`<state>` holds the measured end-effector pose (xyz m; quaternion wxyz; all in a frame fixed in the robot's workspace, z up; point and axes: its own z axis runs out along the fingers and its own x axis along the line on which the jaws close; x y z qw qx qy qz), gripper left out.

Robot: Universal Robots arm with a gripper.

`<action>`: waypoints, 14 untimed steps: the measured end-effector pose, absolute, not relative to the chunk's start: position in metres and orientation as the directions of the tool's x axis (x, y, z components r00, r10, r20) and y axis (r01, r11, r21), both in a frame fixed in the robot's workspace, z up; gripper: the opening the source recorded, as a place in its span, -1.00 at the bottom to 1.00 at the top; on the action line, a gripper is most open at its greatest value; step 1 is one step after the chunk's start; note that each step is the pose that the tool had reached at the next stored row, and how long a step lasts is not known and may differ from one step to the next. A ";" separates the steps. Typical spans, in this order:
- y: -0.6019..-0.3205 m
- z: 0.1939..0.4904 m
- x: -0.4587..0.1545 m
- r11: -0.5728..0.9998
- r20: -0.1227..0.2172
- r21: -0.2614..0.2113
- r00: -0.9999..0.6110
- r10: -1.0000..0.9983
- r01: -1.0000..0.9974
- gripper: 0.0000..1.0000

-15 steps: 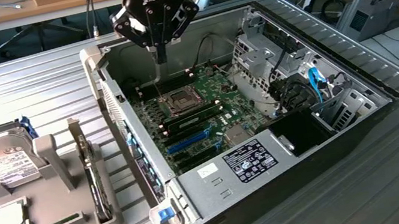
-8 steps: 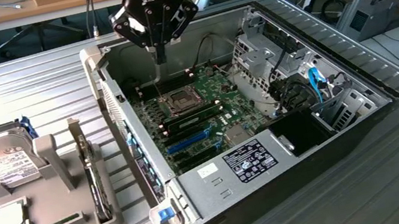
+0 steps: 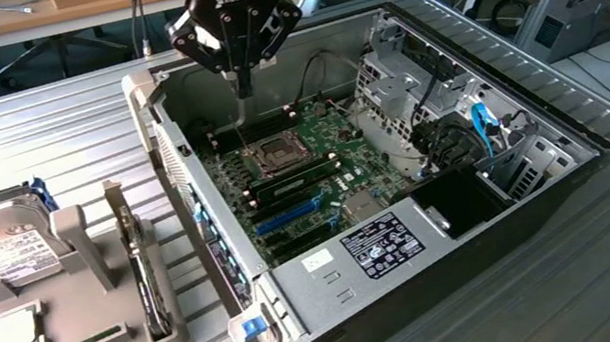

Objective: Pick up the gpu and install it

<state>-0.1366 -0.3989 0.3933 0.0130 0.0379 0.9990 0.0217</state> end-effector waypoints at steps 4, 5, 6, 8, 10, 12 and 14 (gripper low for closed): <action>-0.399 0.393 -0.138 0.996 -0.024 0.044 -0.997 0.076 0.075 -0.79; -0.399 0.393 -0.138 0.996 -0.024 0.044 -0.997 0.076 0.075 -0.79; -0.399 0.393 -0.138 0.996 -0.024 0.044 -0.997 0.076 0.075 -0.79; -0.399 0.393 -0.139 0.996 -0.024 0.044 -0.997 0.076 0.075 -0.79; -0.399 0.393 -0.140 0.996 -0.024 0.044 -0.997 0.076 0.075 -0.79; -0.399 0.393 -0.140 0.996 -0.024 0.044 -0.997 0.076 0.075 -0.79; -0.399 0.393 -0.140 0.996 -0.024 0.044 -0.997 0.076 0.075 -0.79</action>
